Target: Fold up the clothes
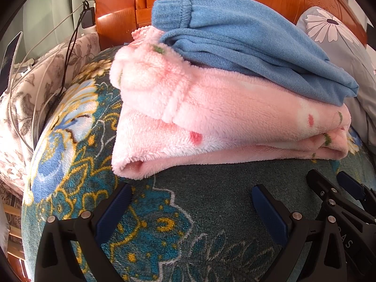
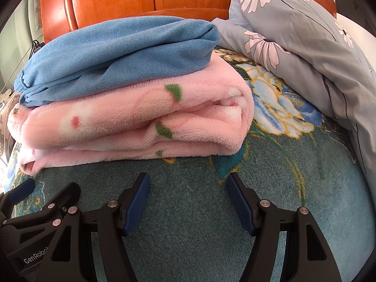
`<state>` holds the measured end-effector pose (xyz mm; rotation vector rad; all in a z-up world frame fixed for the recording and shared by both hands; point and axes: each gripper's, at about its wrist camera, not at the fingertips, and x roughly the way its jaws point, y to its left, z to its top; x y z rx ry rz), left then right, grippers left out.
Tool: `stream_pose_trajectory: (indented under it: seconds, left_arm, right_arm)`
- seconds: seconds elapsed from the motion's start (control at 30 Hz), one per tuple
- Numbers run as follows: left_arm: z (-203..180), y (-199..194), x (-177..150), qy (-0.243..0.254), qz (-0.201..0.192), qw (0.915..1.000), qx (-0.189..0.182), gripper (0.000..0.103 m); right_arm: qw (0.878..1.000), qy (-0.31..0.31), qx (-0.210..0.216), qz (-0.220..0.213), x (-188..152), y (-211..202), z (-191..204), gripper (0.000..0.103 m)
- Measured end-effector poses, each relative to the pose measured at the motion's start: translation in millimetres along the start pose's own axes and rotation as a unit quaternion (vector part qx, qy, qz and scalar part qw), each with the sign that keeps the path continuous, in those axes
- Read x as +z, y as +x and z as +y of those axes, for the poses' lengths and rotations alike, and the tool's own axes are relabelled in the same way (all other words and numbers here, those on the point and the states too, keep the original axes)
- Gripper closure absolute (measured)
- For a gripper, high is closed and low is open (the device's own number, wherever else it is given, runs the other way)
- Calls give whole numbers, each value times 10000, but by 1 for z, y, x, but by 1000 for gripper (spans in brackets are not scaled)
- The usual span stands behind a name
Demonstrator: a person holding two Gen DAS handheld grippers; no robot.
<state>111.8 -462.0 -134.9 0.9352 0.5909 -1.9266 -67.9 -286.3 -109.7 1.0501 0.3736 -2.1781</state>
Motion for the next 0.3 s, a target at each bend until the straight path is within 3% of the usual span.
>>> stream_pose_trajectory:
  seconds: [0.3]
  left_arm:
    - [-2, -2, 2, 1, -16, 10000, 15, 0]
  right_arm:
    - [10000, 0, -4, -4, -4, -18, -2, 33]
